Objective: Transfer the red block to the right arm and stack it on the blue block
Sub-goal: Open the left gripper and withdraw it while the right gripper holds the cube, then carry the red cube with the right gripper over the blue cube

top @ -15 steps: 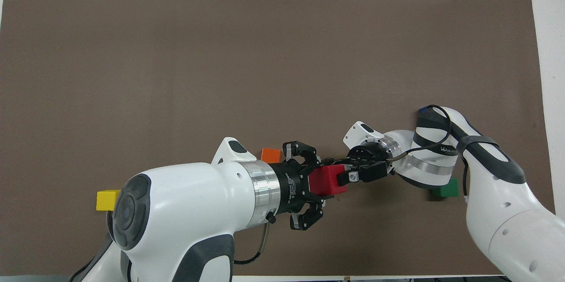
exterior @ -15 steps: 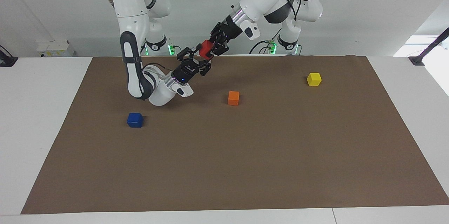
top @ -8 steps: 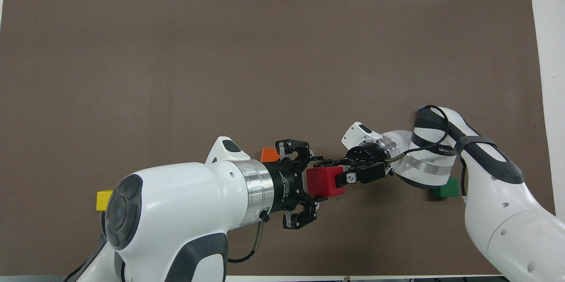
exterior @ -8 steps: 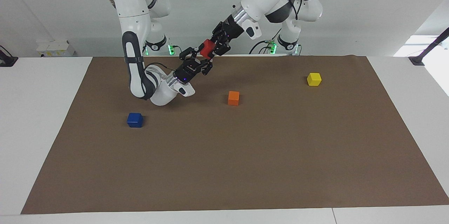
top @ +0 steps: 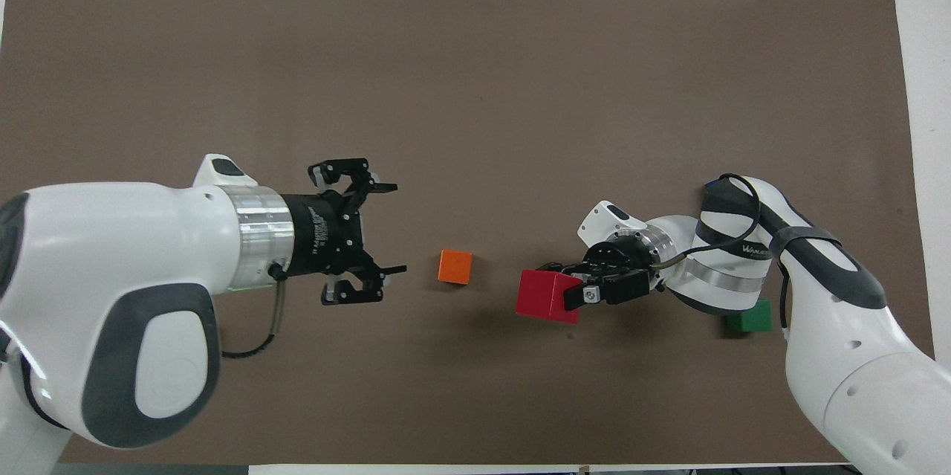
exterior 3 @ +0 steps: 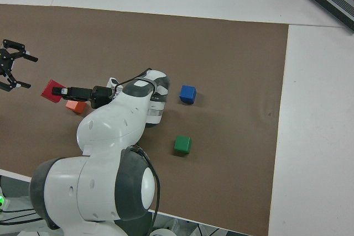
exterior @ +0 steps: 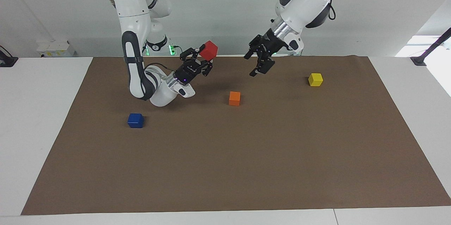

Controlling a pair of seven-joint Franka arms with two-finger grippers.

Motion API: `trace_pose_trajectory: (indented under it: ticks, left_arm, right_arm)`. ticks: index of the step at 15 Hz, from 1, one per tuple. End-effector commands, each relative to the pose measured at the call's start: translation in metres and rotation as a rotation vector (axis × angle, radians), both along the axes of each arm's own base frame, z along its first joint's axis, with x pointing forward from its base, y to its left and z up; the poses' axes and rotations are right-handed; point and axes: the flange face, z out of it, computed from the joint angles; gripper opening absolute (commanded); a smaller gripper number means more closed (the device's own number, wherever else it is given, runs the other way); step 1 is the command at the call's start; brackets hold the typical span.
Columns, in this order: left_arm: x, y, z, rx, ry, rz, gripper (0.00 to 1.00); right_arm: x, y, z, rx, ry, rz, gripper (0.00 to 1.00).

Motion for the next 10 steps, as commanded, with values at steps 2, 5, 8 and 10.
trace_pose_trajectory:
  ticks: [2, 5, 8, 10]
  left_arm:
    - [0.014, 0.091, -0.011, 0.067, -0.066, -0.091, 1.0]
    - [0.02, 0.142, -0.023, 0.215, -0.13, -0.258, 1.0]
    - [0.031, 0.194, -0.023, 0.389, -0.223, -0.476, 1.0]
    - [0.036, 0.213, -0.017, 0.471, -0.262, -0.632, 1.0]
  right_arm:
    - [0.013, -0.007, 0.014, -0.028, 0.008, 0.019, 0.0]
    - [0.039, -0.042, 0.026, -0.172, 0.012, 0.061, 0.0]
    - [0.065, -0.092, 0.042, -0.373, -0.009, 0.121, 0.0]
    - [0.08, -0.124, 0.055, -0.503, -0.04, 0.149, 0.0]
